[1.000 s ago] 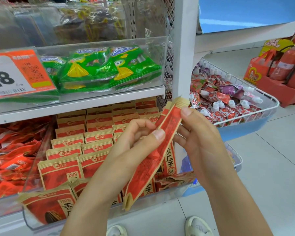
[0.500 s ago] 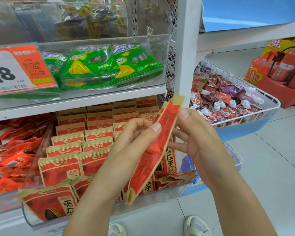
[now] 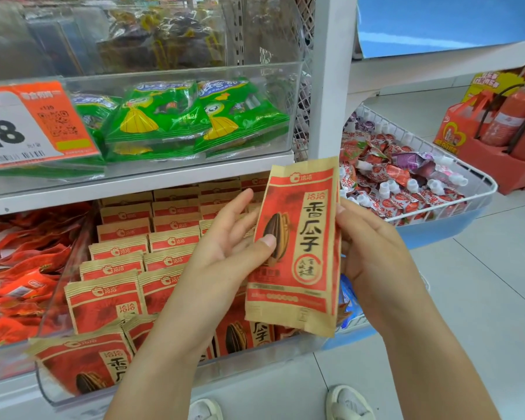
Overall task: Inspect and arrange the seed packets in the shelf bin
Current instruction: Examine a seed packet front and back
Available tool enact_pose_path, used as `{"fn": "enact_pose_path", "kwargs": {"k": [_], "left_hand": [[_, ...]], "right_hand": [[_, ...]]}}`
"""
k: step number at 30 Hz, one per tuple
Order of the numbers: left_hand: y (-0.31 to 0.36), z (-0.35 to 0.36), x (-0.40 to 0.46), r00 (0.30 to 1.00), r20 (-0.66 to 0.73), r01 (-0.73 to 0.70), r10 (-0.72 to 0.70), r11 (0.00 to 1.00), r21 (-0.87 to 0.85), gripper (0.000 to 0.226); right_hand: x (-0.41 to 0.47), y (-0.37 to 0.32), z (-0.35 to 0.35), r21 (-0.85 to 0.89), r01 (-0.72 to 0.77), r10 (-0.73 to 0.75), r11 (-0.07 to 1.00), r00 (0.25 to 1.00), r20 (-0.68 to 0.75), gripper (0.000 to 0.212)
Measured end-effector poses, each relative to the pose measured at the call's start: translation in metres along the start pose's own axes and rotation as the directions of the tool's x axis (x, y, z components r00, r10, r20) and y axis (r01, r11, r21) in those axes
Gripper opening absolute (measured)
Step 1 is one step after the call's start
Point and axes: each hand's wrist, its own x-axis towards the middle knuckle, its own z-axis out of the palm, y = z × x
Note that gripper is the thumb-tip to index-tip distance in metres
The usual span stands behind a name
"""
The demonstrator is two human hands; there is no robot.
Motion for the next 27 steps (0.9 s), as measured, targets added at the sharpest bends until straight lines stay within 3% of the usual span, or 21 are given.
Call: {"fn": "enact_pose_path", "kwargs": {"k": [2,6,8,10,13,15,17,19,21,27], "left_hand": [[0.000,-0.003,0.000,0.999,0.019,0.040,-0.040,0.999,-0.005,0.063],[0.003,0.000,-0.002,0.996,0.083,0.036,-0.037,0.999,0.007,0.036],[0.006,0.004,-0.003,0.999,0.003,-0.045,0.045,0.999,0.014,0.037],[0.008,0.005,-0.005,0.966,-0.106,-0.213,0.235,0.960,0.180,0.038],[0.009,0.005,-0.011,0.827,-0.138,-0.387,0.546,0.729,0.565,0.038],[0.006,0.006,-0.010,0.772,-0.052,-0.427,0.633,0.578,0.696,0.044],[0.000,0.006,-0.006,0.746,0.050,-0.466,0.664,0.467,0.751,0.047],[-0.004,0.008,-0.004,0.734,0.141,-0.500,0.664,0.388,0.774,0.045],[-0.007,0.007,-0.004,0.730,0.168,-0.513,0.662,0.369,0.775,0.044],[-0.007,0.005,-0.004,0.762,0.103,-0.492,0.639,0.468,0.734,0.048]], "right_hand": [[0.000,0.000,-0.004,0.019,-0.014,0.013,1.000,1.000,0.012,0.030],[-0.001,-0.001,-0.005,0.017,-0.004,0.004,1.000,1.000,0.002,0.026],[0.000,-0.004,-0.008,0.014,0.022,-0.022,1.000,0.999,-0.033,0.022],[-0.001,-0.008,-0.013,0.006,0.064,-0.063,0.998,0.995,-0.077,0.029],[0.001,-0.010,-0.016,0.000,0.112,-0.112,0.994,0.988,-0.107,0.074],[0.003,-0.008,-0.015,-0.022,0.131,-0.133,0.991,0.986,-0.099,0.102],[0.004,-0.004,-0.014,-0.029,0.151,-0.153,0.988,0.984,-0.095,0.110],[0.004,-0.003,-0.013,-0.011,0.156,-0.156,0.988,0.983,-0.096,0.098],[0.004,-0.003,-0.013,0.020,0.144,-0.142,0.989,0.986,-0.089,0.079],[0.002,-0.004,-0.016,0.049,0.133,-0.129,0.990,0.988,-0.085,0.028]]}}
